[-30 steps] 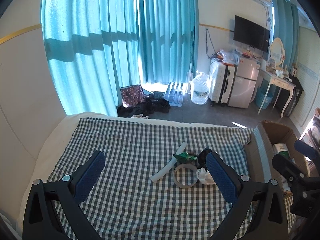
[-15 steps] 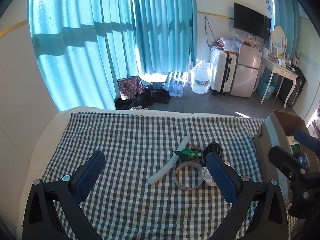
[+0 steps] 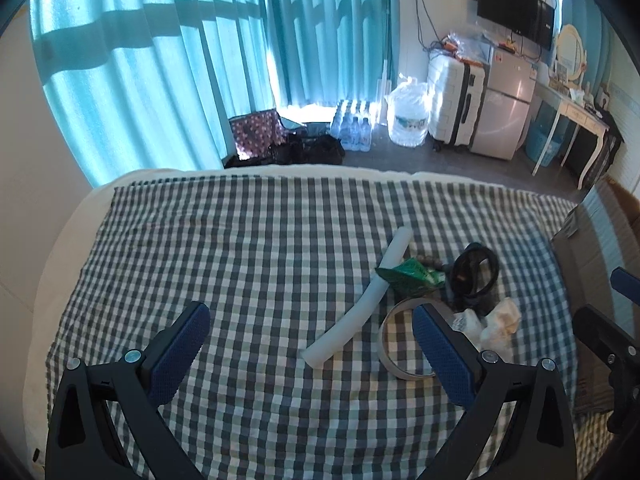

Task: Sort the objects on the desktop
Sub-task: 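Move both tools back over the remaining items on the bed, then grasp the white cloth with the right tool while the left tool grasps the white foam tube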

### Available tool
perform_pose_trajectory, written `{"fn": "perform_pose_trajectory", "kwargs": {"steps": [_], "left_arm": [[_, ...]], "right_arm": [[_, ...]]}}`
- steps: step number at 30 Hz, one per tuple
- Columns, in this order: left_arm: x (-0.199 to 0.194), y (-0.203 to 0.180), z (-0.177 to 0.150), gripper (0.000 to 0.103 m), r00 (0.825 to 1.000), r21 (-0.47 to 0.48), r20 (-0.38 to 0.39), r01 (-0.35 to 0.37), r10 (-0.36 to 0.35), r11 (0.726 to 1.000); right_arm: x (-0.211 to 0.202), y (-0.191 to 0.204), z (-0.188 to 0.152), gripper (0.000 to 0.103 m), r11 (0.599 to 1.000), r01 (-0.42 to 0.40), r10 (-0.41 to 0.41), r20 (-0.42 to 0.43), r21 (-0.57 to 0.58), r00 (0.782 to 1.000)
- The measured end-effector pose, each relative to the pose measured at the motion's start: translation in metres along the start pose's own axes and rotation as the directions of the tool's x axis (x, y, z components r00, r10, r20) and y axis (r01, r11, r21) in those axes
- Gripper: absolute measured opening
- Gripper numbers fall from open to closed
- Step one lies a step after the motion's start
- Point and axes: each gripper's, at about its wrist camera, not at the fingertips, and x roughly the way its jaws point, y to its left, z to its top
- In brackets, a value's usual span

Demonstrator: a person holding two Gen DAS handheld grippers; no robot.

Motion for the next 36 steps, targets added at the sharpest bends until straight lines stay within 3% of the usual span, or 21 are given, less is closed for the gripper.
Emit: {"fn": "perform_pose_trajectory", "kwargs": {"steps": [6,11,16,20,25,29,32,33,35,36], "left_arm": [[0.052,-0.001,-0.017,0.103,0.994,0.1,-0.072,-0.079,0.086,0.992],[0.083,0.002,-0.032,0.103,0.99,0.101,-0.137,0.025,-0.011,0.995],[0.108,-0.003,-0.038,0.103,0.988,0.125,-0.155,0.013,0.006,0.992],[0.126,-0.007,-0.04,0.103,0.99,0.134,-0.142,0.019,0.0,0.991],[0.14,0.006,-0.04,0.103,0.987,0.016,-0.126,0.105,-0.102,0.994],[0.144,0.006,-0.042,0.103,0.99,0.042,-0.091,0.112,-0.108,0.993],[0.147,0.001,-0.039,0.103,0.991,0.047,-0.082,0.105,-0.101,0.993],[0.146,0.001,-0.04,0.099,0.99,0.037,-0.084,0.113,-0.109,0.993],[0.142,0.0,-0.039,0.083,0.989,0.038,-0.07,0.135,-0.132,0.99],[0.137,-0.005,-0.04,0.068,0.989,0.061,-0.059,0.142,-0.139,0.988]], "right_arm": [[0.04,-0.008,-0.015,0.103,1.0,0.018,-0.016,-0.084,0.015,0.996],[0.064,-0.012,-0.024,0.103,0.999,0.038,-0.036,-0.13,0.015,0.991],[0.085,-0.009,-0.034,0.103,0.999,0.033,-0.032,-0.167,0.004,0.985],[0.098,-0.01,-0.039,0.103,0.999,0.047,-0.044,-0.168,0.009,0.985],[0.114,-0.018,-0.048,0.102,0.998,0.032,-0.02,-0.19,0.062,0.982],[0.122,-0.015,-0.054,0.1,0.998,0.031,-0.021,-0.196,0.052,0.98],[0.125,-0.011,-0.058,0.086,0.999,0.019,-0.011,-0.199,0.04,0.98],[0.127,-0.01,-0.059,0.076,0.999,0.014,-0.007,-0.203,0.035,0.979],[0.129,-0.005,-0.063,0.064,1.0,0.012,-0.008,-0.214,0.019,0.977],[0.129,-0.004,-0.065,0.054,1.0,0.023,-0.02,-0.21,0.011,0.977]]}}
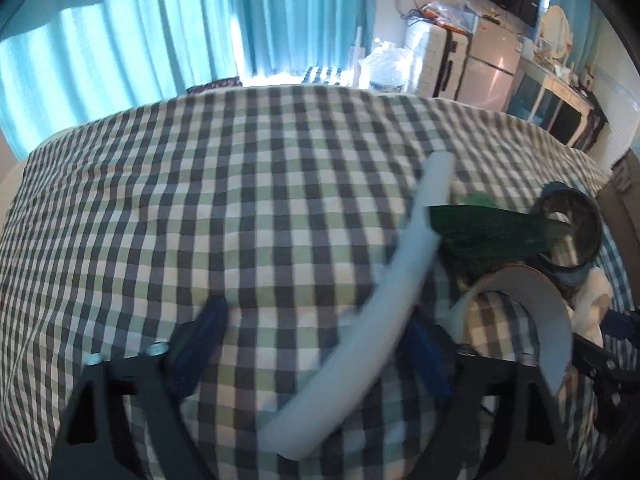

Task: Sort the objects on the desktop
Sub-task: 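Grasp the white cloth with the right tool while the left tool grasps the white foam tube, then lift the cloth and foam tube off the bed toward the cardboard box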

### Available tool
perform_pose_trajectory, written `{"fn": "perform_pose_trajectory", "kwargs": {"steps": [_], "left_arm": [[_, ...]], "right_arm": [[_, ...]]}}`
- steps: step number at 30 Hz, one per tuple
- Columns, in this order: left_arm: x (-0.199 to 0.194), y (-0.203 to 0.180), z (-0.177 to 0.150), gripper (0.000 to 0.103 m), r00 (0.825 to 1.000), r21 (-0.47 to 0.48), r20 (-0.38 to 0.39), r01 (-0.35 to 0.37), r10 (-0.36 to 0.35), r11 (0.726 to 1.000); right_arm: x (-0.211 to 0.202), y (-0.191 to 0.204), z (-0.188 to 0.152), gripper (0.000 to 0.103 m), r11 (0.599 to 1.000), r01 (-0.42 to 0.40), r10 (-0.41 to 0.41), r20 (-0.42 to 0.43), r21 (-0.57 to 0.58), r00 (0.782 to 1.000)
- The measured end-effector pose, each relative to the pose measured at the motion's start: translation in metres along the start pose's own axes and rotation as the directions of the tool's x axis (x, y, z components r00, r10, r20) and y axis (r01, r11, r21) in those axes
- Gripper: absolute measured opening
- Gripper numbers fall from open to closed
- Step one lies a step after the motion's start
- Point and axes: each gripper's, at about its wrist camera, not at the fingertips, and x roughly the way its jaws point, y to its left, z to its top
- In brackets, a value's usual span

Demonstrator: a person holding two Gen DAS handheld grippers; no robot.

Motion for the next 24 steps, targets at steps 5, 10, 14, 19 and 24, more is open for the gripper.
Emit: {"fn": "perform_pose_trajectory", "kwargs": {"steps": [5,10,14,19,24], "left_arm": [[-0.011,-0.012,0.002,0.024,1.0,0.02,0.008,0.025,-0.026,0.999],[-0.04,0.013,-0.006,0.01,0.998,-0.109,0.059,0.039,-0.032,0.993],[-0.076,0.016,-0.009,0.01,0.996,-0.124,0.093,0.012,0.0,0.992],[-0.128,0.012,-0.004,0.01,0.988,-0.115,0.149,-0.026,0.043,0.993],[-0.171,0.004,0.008,0.01,0.977,-0.096,0.199,-0.06,0.078,0.994]], "right_arm": [[-0.006,0.008,-0.004,0.021,1.0,-0.019,0.019,-0.004,-0.013,1.0],[-0.025,0.014,-0.001,0.015,1.0,-0.02,0.02,0.01,-0.011,1.0],[-0.048,0.016,-0.002,0.015,0.998,-0.059,0.059,0.043,0.003,0.997],[-0.081,0.014,-0.01,0.015,0.998,-0.069,0.069,0.091,-0.009,0.993],[-0.114,0.008,-0.005,0.015,0.996,-0.086,0.083,0.147,0.013,0.986]]}}
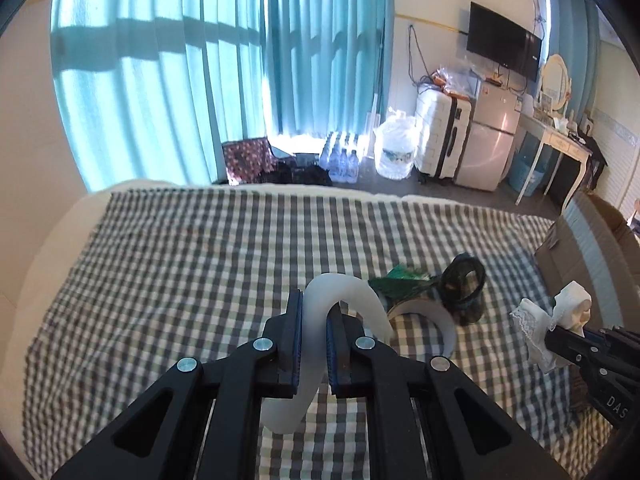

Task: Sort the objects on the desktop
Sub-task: 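Lift the cloth and foam tube off the bed toward the cardboard box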

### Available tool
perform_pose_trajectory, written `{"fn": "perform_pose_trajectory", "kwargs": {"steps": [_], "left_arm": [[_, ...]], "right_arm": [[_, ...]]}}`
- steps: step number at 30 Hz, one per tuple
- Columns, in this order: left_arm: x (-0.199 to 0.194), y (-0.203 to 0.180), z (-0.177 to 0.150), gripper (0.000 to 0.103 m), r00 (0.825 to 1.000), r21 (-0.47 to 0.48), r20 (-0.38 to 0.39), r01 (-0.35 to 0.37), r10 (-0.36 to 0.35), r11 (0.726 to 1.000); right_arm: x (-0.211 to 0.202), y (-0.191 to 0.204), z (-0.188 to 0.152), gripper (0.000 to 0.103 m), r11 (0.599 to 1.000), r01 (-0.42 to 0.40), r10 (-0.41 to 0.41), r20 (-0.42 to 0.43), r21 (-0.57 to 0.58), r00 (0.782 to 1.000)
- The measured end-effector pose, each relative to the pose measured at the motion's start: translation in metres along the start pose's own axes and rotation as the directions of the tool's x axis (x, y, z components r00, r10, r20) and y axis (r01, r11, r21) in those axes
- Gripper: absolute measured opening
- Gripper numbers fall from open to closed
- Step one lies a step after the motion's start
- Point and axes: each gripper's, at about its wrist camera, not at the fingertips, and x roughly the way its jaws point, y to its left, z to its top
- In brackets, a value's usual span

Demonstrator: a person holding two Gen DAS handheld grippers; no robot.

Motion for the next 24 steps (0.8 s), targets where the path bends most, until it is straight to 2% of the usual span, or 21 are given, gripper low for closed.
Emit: {"fn": "perform_pose_trajectory", "kwargs": {"steps": [8,13,17,24], "left_arm": [[-0.067,-0.005,0.016,0.01,0.997,-0.009,0.071,0.018,-0.018,1.0],[-0.11,-0.005,0.023,0.01,0.99,-0.024,0.136,-0.017,0.02,1.0],[-0.14,0.0,0.029,0.01,0.987,-0.053,0.161,-0.018,0.026,0.998],[-0.183,-0.006,0.035,0.01,0.977,-0.015,0.214,-0.016,0.019,1.0]], "right_arm": [[-0.064,0.018,0.006,0.015,1.0,0.012,-0.01,0.091,-0.02,0.996],[-0.104,0.03,0.01,0.015,1.0,0.022,-0.019,0.149,-0.021,0.989],[-0.131,0.036,0.01,0.015,1.0,0.026,-0.025,0.184,-0.005,0.983],[-0.18,0.061,0.01,0.015,0.998,0.045,-0.031,0.267,-0.047,0.963]]}}
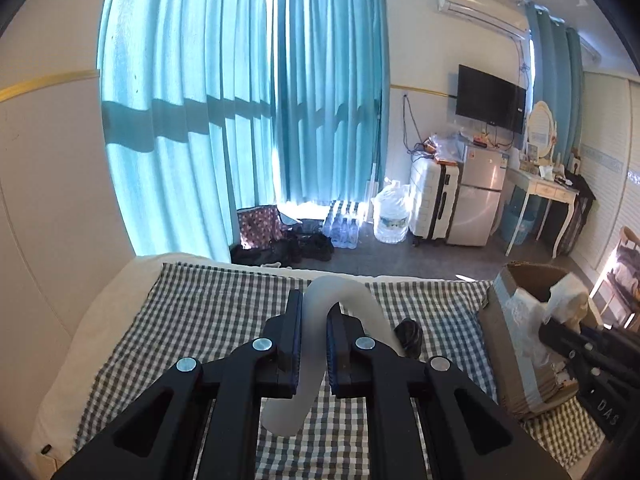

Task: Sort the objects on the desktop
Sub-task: 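Lift the cloth and foam tube off the bed toward the cardboard box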

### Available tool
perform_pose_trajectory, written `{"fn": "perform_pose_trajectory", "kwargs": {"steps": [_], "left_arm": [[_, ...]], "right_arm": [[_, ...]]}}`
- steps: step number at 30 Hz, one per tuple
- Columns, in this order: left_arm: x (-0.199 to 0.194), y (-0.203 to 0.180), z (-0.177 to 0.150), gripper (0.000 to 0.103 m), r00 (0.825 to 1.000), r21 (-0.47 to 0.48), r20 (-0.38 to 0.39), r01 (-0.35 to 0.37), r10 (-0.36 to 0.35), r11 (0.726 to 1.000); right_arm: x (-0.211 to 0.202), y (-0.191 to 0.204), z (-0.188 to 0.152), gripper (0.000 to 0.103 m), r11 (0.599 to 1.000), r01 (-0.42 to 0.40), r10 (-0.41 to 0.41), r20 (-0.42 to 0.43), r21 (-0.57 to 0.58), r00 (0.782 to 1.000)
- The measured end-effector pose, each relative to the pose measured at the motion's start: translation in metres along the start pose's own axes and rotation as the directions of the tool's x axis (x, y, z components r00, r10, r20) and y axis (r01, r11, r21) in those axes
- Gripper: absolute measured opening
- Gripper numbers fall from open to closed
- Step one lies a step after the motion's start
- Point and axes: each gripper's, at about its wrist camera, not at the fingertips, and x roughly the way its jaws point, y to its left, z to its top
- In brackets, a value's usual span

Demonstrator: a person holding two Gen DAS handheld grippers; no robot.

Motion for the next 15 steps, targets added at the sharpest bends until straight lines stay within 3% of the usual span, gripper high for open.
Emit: {"fn": "perform_pose_trajectory", "kwargs": {"steps": [7,15], "left_arm": [[-0.023,0.002,0.003,0.01,1.0,-0.008,0.025,-0.01,0.011,1.0],[-0.031,-0.022,0.011,0.01,0.999,0.018,0.05,0.009,-0.01,1.0]], "right_arm": [[-0.031,0.006,0.004,0.015,1.0,0.005,-0.004,0.049,-0.021,0.999],[-0.047,-0.006,0.005,0.015,1.0,-0.001,0.002,0.08,-0.004,0.997]]}}
